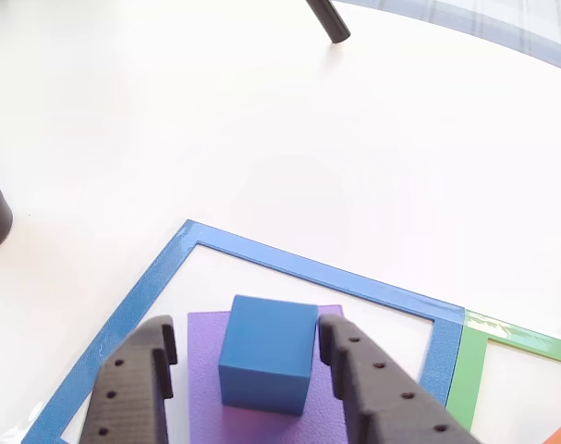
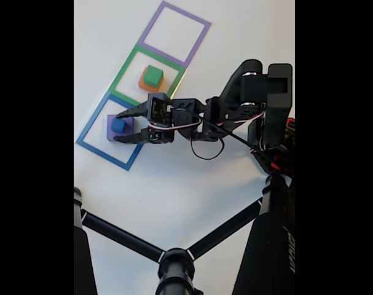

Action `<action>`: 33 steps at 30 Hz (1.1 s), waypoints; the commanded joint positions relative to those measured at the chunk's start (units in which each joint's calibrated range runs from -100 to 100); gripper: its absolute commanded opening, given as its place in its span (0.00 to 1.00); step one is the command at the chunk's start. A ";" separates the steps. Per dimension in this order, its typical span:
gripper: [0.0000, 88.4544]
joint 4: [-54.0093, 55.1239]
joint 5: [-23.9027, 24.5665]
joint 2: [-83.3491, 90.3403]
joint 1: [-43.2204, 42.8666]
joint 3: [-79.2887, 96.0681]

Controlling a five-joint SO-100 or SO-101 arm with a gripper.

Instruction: Tower of hanoi

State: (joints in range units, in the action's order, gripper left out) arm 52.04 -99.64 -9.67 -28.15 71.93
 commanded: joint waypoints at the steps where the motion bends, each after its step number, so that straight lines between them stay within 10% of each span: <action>1: 0.18 -1.27 -0.36 5.75 0.24 0.25; 13: 0.05 -37.54 -0.36 37.97 4.37 -0.12; 25: 0.01 -117.38 -0.36 70.83 20.28 -24.48; 33: 0.03 -147.50 -0.36 70.10 29.01 -51.84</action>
State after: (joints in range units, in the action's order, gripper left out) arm -83.80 -100.00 60.07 -3.22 33.24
